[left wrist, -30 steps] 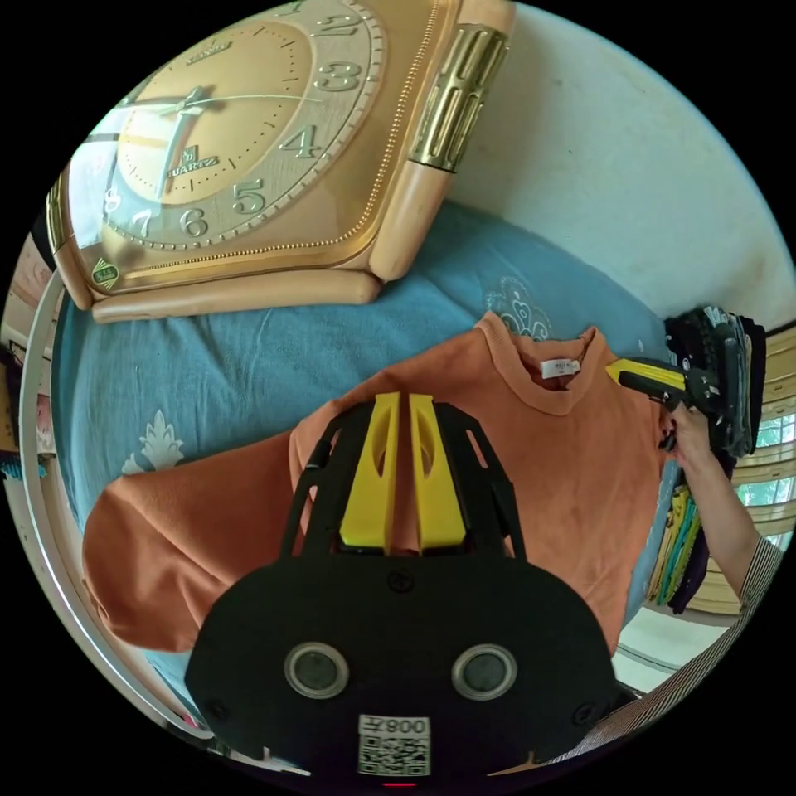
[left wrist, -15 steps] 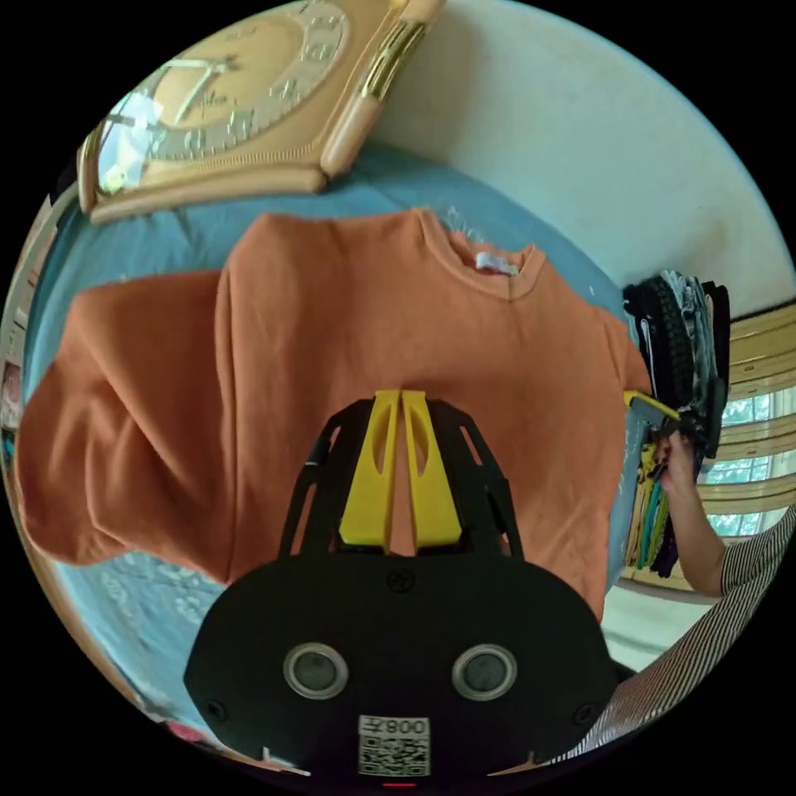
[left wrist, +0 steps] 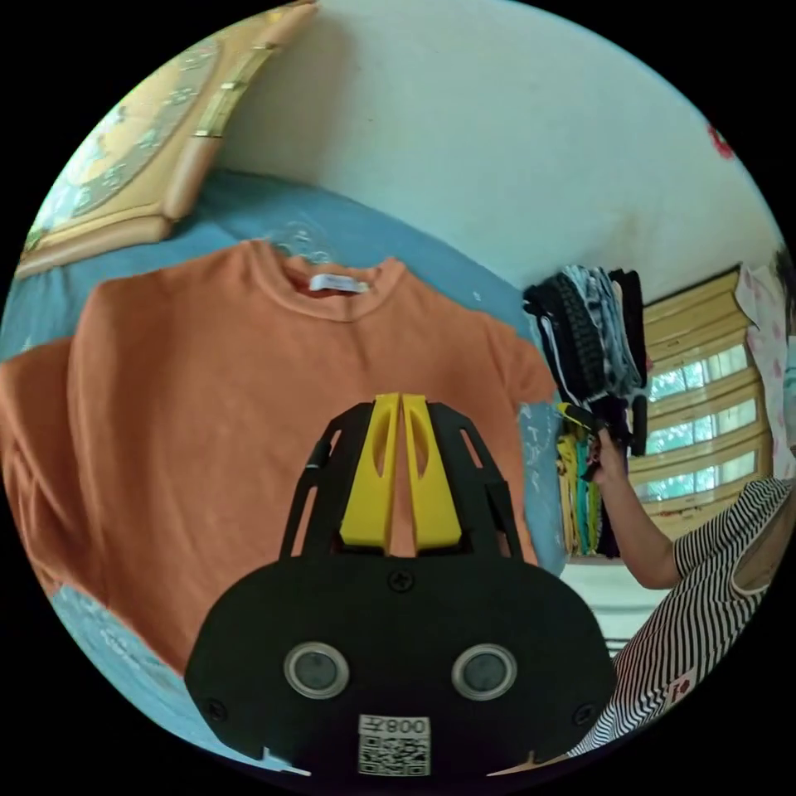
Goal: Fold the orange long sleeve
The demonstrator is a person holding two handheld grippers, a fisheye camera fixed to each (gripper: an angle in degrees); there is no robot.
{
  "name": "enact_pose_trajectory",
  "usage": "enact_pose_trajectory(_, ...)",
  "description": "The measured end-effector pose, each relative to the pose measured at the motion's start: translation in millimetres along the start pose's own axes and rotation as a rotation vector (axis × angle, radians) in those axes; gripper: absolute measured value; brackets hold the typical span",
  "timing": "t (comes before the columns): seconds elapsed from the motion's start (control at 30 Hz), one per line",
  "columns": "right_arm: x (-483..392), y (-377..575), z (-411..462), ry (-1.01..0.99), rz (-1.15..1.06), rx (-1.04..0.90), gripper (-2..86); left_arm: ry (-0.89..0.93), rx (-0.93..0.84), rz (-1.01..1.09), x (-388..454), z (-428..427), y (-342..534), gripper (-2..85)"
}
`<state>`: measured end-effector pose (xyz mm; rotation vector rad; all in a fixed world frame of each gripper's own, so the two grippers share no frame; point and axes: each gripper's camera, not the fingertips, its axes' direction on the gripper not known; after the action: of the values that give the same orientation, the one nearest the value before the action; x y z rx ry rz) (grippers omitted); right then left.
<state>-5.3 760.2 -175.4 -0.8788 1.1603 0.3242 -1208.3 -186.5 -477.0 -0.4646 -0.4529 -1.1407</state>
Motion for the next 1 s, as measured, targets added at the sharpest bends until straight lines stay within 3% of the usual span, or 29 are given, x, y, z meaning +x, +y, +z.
enact_pose_trajectory(0.27,123,-2,-3,-0.072,0.118,0.026,6.0,0.169,-0.157,0.292,157,119,-16,1.6)
enact_pose_trajectory(0.5,182,1,-7,-0.156,0.126,0.008,3.0,0.196,-0.209,0.373,240,178,-11,1.5)
enact_pose_trajectory(0.83,231,20,-137,-0.29,0.045,0.278,0.5,0.217,-0.241,0.413,326,223,4,3.2)
enact_pose_trajectory(1.0,248,28,-173,-0.254,0.02,0.338,0.4,0.265,-0.171,0.498,378,218,17,7.1)
